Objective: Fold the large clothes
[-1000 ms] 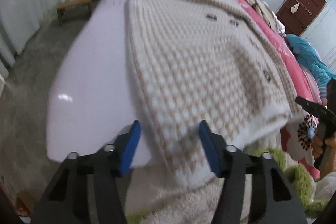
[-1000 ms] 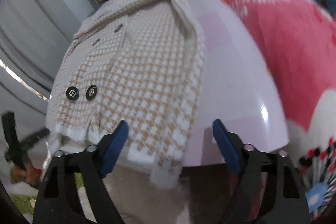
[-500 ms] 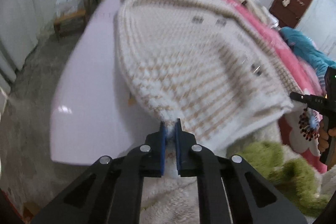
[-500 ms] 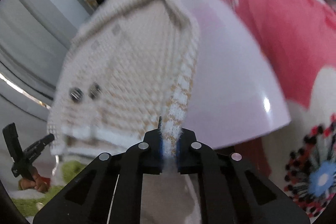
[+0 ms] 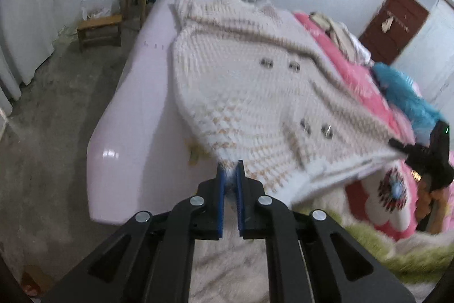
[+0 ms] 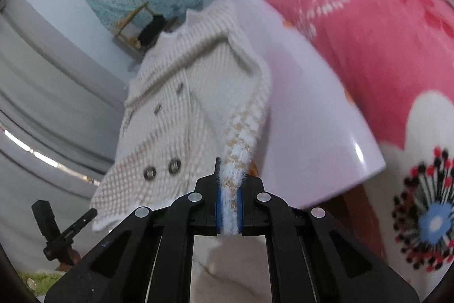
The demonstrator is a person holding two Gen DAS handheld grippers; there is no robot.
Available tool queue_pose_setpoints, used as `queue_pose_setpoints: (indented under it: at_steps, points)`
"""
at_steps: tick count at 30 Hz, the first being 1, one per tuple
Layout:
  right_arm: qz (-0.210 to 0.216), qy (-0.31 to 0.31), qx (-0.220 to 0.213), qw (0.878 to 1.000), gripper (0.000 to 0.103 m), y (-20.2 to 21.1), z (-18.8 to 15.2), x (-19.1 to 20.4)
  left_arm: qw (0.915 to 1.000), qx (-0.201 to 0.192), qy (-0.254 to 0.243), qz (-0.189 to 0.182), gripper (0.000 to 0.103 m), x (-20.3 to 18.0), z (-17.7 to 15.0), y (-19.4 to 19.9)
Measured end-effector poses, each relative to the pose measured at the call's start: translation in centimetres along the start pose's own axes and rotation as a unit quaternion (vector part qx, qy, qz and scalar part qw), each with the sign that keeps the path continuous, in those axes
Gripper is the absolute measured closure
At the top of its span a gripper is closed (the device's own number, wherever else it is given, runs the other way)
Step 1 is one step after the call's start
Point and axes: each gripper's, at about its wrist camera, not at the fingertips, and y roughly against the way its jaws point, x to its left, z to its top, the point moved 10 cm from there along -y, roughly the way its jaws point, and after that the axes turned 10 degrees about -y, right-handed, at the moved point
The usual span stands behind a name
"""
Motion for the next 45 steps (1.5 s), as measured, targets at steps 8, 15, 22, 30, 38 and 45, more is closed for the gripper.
queue_pose_setpoints:
  at_steps: [8, 15, 22, 30, 38, 45]
  points:
    - [0.063, -0.023, -0.034, 0.997, 0.096, -2.4, 8.6, 4.8, 0.9988, -0.044, 0.01, -0.016, 0.096, 2.8, 9.6, -2.3]
    - [0.061, -0.029, -0.025, 0.997, 0.095, -10.0, 14.1, 5.7, 0.9982, -0.019, 0.05, -0.027, 0.094, 6.4, 15.3, -9.4]
    - [0.03, -0.045, 0.026, 0.998, 0.072, -17.9, 14.8, 2.8, 0.9934, 0.053, 0.096, -0.034, 0.08, 9.0, 15.4, -15.3]
    - [0.049, -0.034, 0.01, 0.998, 0.035, -14.8, 14.1, 2.7, 0.9931, -0.003, 0.109, -0.043, 0.043, 9.9, 15.1, -10.5]
    - [0.029, -0.055, 0.017, 0.998, 0.026, -9.6, 8.9, -0.5, 0.9835, 0.012, 0.127, -0.129, 0.035, 5.5, 8.2, -8.0]
    - [0.024, -0.111, 0.034, 0.993, 0.027, -10.5, 5.7, -3.3, 0.9431, -0.017, 0.261, -0.206, 0.035, 6.5, 6.2, -10.7]
